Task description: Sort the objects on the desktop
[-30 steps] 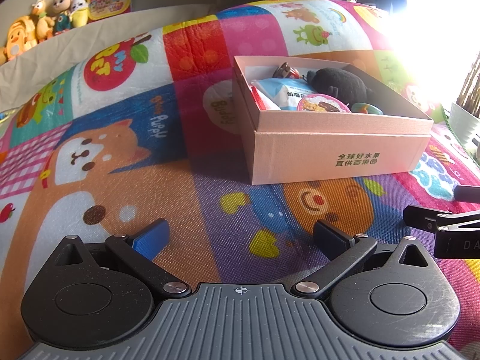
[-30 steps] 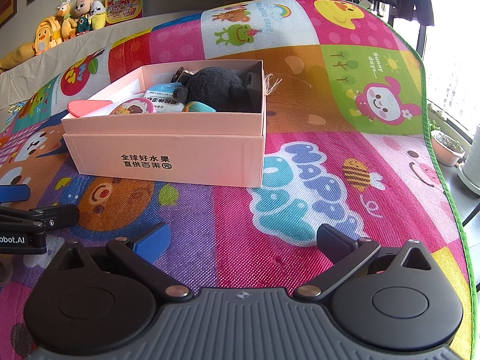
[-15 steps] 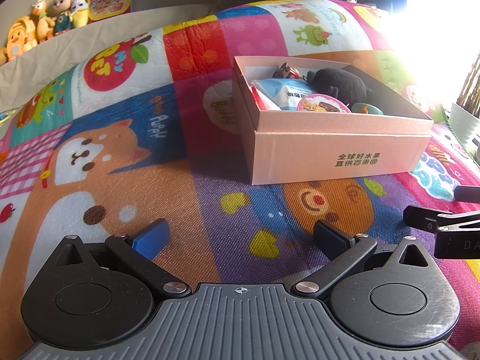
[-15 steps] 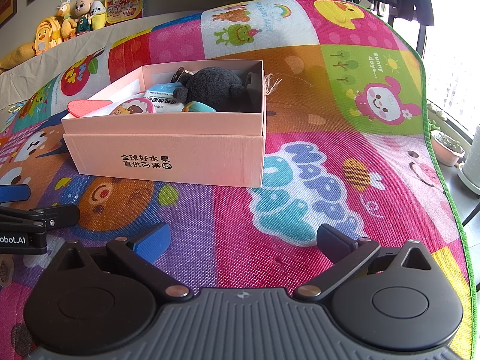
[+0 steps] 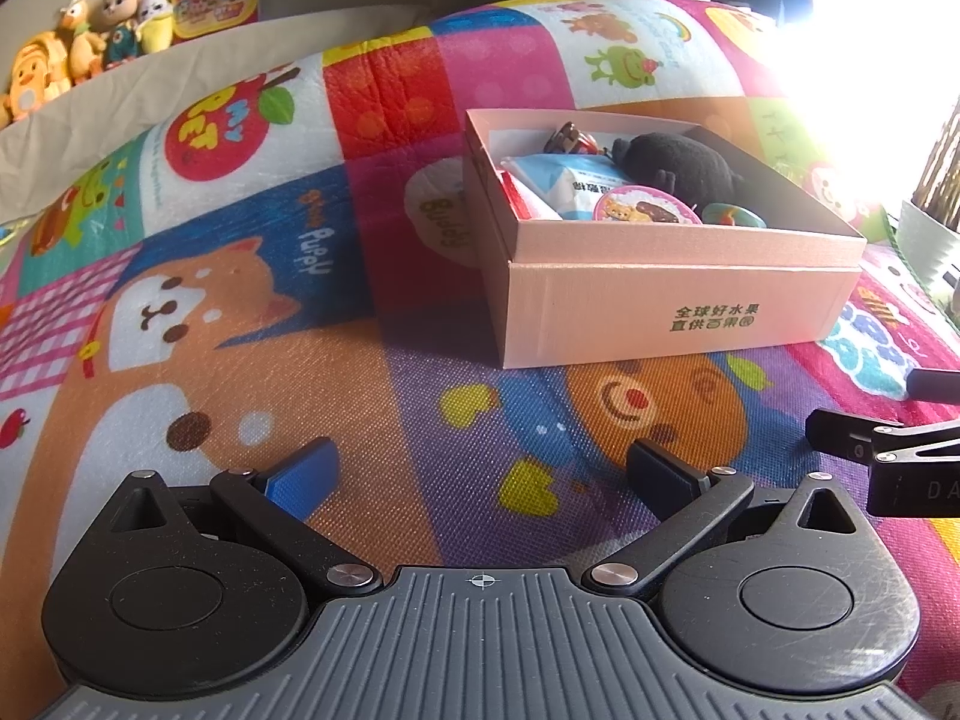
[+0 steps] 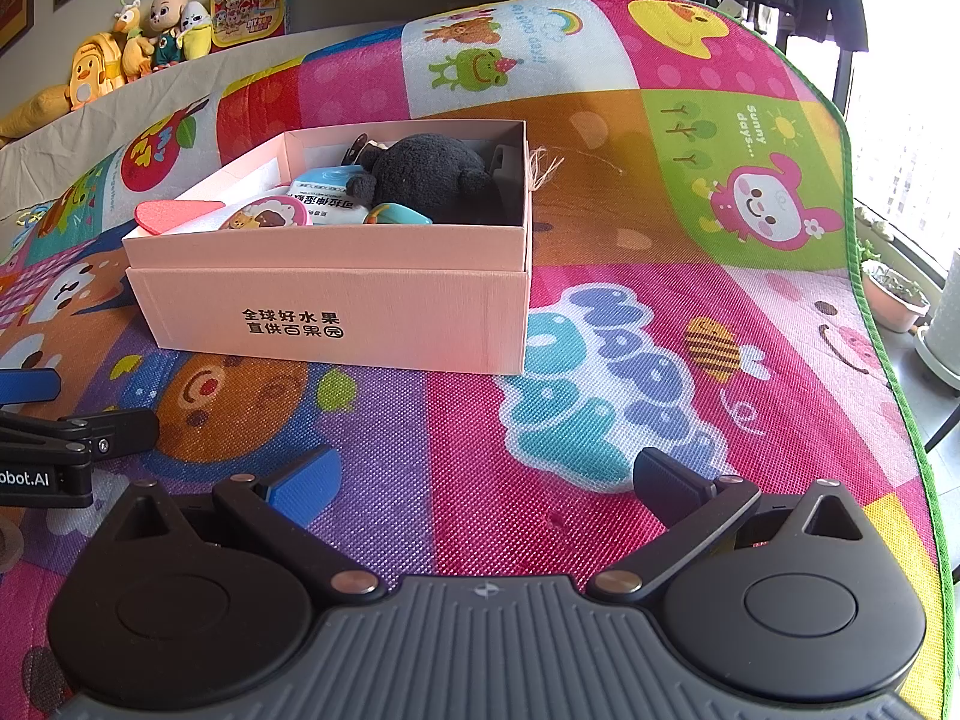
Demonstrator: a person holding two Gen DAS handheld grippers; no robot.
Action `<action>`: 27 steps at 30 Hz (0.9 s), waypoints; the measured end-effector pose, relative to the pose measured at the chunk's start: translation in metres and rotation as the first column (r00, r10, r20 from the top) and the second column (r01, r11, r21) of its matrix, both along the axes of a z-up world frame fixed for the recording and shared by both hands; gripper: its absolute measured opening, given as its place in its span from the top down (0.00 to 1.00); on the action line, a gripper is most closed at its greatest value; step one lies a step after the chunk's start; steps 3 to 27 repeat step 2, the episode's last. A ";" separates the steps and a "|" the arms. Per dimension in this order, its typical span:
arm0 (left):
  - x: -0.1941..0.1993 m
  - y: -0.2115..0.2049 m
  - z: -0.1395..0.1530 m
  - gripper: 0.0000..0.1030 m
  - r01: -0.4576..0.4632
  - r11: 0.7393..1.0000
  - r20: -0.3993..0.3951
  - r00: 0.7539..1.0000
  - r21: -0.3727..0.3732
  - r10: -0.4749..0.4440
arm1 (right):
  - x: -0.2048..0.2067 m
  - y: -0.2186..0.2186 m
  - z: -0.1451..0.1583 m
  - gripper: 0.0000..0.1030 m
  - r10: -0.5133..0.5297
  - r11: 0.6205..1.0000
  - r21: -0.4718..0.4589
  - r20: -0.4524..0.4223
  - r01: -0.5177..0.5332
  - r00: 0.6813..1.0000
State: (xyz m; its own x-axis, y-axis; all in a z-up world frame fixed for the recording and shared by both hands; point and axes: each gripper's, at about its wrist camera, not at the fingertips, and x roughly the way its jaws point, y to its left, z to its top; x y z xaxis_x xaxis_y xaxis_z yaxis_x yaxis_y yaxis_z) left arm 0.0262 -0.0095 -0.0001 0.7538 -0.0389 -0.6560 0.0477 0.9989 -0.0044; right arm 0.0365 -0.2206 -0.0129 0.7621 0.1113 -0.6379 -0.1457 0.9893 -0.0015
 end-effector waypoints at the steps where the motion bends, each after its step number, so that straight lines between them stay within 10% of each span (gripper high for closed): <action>1: 0.000 0.000 0.000 0.00 0.001 1.000 -0.001 1.000 0.000 -0.001 | 0.000 0.000 0.000 0.00 0.000 1.000 0.000 0.000 0.000 1.000; 27: 0.000 0.000 0.000 0.00 0.000 1.000 -0.003 1.000 0.000 0.000 | 0.000 0.000 0.000 0.00 0.000 1.000 0.000 0.000 0.000 1.000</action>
